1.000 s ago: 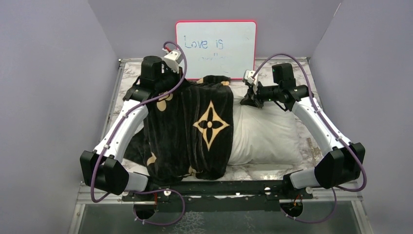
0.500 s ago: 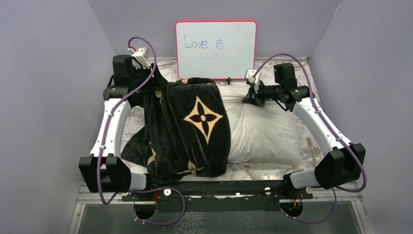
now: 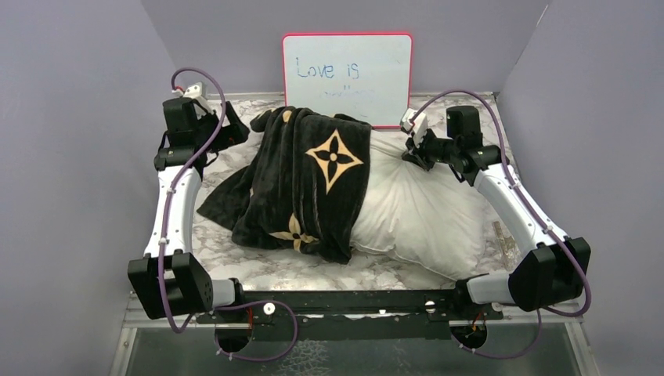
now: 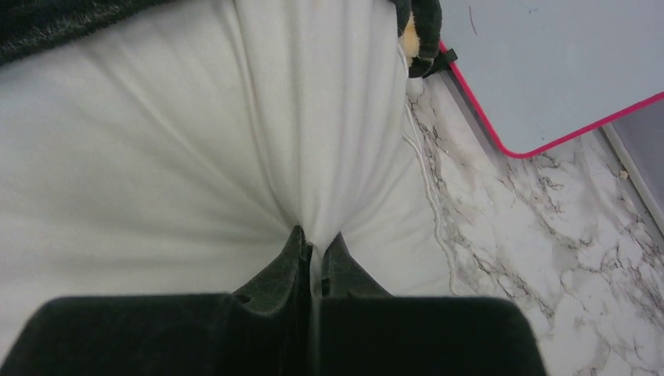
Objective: Remove the pillowcase from the pillow
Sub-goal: Remove the pillow from the pillowcase.
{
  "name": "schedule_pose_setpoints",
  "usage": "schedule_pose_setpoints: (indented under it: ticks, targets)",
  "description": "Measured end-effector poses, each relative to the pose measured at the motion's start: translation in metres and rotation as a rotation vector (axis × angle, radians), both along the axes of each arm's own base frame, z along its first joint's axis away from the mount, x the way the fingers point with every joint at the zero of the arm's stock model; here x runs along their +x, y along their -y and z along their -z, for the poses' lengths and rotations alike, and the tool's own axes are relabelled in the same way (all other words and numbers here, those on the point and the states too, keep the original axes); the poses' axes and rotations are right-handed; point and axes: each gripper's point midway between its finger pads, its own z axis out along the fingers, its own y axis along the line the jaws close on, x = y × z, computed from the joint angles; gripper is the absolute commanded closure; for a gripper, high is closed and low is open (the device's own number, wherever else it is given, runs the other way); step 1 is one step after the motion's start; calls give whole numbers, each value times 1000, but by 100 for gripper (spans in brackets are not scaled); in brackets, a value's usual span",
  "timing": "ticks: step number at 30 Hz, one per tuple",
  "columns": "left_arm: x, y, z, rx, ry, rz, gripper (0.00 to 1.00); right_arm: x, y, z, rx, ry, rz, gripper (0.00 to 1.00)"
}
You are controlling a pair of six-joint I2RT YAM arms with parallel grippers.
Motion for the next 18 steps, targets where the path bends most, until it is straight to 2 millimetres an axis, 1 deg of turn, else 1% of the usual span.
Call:
schedule_pose_setpoints:
  ticks: [2,4,5,6,8,9,11,14,16,17,18]
  targets:
    - [-1,2,15,-43,-23,16,1,0,0,-1,1,4,0,99]
    - [-1,17,35,-117,-53,77,1,1,0,0,1,5,0,99]
    - [-2,28,39,-165,-61,120,1,1,0,0,2,5,-1,99]
    - [4,31,53,-191,-75,136,1,0,0,0,2,6,-2,99]
    - [12,46,66,-285,-92,192,1,0,-1,0,4,9,-7,99]
    - [18,52,70,-324,-91,216,1,0,-1,-1,4,10,-10,99]
    - [29,58,71,-385,-73,244,2,-2,-2,-2,6,17,-27,100]
    - [47,68,65,-483,-37,281,13,-6,-6,-2,7,24,-78,99]
    - [59,72,61,-532,-19,307,28,-8,-9,-5,9,20,-111,99]
    - [63,74,58,-548,-10,323,38,-9,-10,-7,11,17,-120,99]
    - [67,76,55,-567,-3,343,51,-9,-11,-8,14,13,-131,99]
